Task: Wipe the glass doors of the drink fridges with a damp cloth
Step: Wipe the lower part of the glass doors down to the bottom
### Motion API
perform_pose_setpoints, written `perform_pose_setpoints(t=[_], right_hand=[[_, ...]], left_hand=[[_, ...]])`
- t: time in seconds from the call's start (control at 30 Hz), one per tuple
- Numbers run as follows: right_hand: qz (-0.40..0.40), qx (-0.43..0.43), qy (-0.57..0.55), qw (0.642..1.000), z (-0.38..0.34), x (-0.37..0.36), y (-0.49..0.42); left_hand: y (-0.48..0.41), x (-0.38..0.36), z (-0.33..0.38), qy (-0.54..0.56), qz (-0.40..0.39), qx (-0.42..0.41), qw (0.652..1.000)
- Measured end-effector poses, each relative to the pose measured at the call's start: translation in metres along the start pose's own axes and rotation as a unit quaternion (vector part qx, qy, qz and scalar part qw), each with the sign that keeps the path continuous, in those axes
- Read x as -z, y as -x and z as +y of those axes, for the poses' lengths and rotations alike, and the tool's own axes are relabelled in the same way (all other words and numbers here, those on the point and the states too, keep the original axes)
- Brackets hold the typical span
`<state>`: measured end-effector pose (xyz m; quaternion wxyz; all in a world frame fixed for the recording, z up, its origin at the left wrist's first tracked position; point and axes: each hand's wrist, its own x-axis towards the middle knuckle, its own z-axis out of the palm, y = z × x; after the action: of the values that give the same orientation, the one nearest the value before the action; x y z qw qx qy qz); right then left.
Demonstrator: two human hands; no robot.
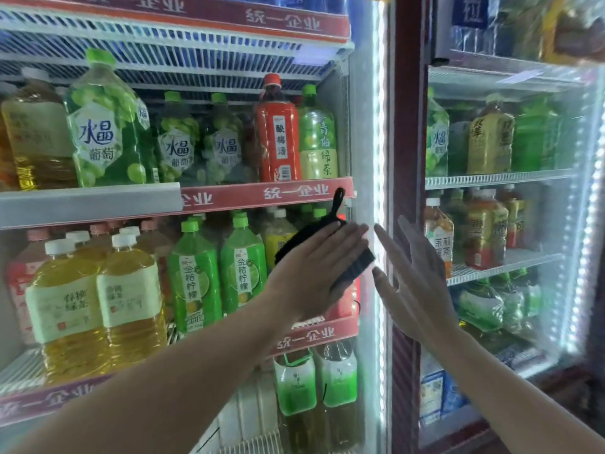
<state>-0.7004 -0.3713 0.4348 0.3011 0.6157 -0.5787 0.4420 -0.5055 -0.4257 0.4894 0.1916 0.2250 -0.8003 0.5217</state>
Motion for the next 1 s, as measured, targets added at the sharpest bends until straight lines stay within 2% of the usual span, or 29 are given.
perform_pose_setpoints(t=[0.17,0.37,0.53,0.73,0.83,0.9,1.0], right_hand=[[0.0,-0.017,0.033,0.999,0.012,0.012,0.0],[0.001,-0.044,0.067,0.997,0.041,0.026,0.008],[-0.02,-0.02,0.053,0.998,0.052,0.025,0.01],[-0.002,-0.003,-0.137,0.99,0.03,0.01,-0.003],[0.021,-0.034,-0.207,0.978,0.017,0.0,-0.009],[0.049,-0.046,-0.183,0.981,0.01,-0.004,-0.011],[0.115,-0.02,-0.102,0.988,0.003,-0.01,-0.014]], left_hand=[[-0.064,0.015,-0.022,0.025,0.055,0.094,0.994],[-0.103,0.01,-0.002,0.023,0.074,0.171,0.982],[-0.102,0.003,0.02,0.019,0.073,0.151,0.986],[-0.098,-0.004,0.045,0.039,0.078,0.155,0.984],[-0.094,-0.003,0.049,0.029,0.074,0.153,0.985],[-0.089,0.0,0.051,0.046,0.07,0.154,0.985],[-0.073,0.006,0.053,0.103,0.067,0.187,0.975]])
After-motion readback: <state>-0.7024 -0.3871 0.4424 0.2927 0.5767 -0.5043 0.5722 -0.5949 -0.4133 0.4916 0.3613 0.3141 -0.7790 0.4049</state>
